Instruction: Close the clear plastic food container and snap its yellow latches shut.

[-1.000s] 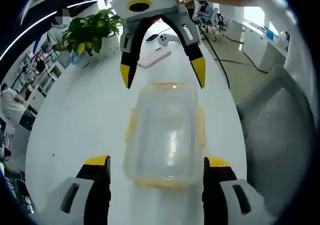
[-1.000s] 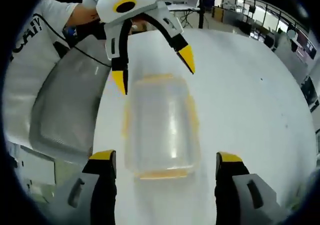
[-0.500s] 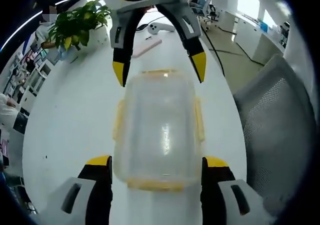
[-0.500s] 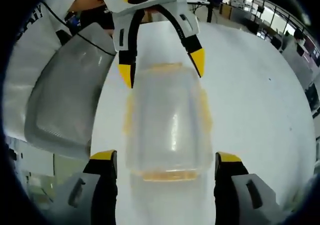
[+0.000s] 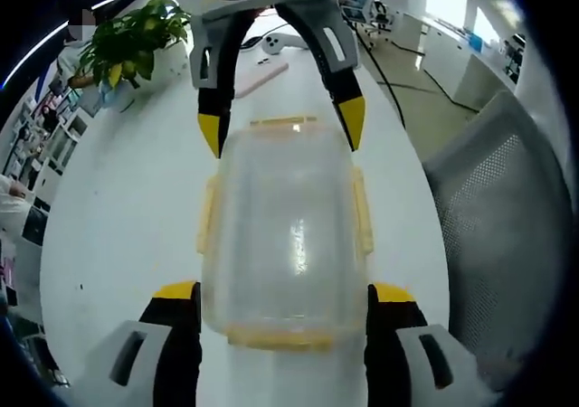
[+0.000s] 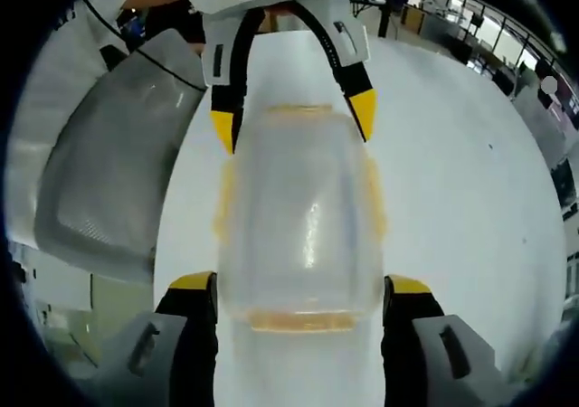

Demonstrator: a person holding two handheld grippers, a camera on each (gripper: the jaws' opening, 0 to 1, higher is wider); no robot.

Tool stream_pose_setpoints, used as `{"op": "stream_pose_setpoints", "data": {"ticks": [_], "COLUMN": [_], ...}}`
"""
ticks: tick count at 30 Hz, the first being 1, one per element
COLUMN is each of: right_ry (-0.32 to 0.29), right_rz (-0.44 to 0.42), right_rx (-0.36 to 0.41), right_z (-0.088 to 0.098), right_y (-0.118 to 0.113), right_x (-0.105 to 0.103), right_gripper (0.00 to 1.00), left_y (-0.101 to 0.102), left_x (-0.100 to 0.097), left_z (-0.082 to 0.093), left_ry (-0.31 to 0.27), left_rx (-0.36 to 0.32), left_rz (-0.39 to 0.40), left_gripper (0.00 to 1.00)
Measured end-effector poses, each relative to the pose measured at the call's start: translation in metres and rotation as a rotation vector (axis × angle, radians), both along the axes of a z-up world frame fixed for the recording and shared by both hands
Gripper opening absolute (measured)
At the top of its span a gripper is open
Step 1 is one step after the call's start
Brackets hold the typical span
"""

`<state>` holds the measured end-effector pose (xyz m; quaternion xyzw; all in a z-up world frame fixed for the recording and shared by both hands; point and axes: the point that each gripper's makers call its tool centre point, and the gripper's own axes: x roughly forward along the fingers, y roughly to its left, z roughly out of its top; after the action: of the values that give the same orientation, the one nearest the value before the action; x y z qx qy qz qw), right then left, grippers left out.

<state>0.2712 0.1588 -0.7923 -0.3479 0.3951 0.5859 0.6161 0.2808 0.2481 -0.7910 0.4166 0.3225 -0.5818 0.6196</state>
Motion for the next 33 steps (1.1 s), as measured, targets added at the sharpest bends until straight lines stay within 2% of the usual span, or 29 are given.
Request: {"op": "stream_pose_setpoints", "data": {"ticks": [20, 33], "right_ry": [0.001, -0.003], "right_rz": [0.0, 0.023], "right_rx": [-0.004, 0.001], "right_z": [0.0, -0.001], "right_y": [0.006, 0.04], "right_x": [0.0, 0.001], "right_gripper": [0.71, 0.71], "left_y": [0.007, 0.04], "left_x": [0.002, 0.0], "left_z": [0.0, 0.0], "left_ry": [0.003, -0.001], "left_rx": [0.001, 0.015], "left_rz": [-0.003, 0.021], "left_gripper": [0.72, 0.72]}}
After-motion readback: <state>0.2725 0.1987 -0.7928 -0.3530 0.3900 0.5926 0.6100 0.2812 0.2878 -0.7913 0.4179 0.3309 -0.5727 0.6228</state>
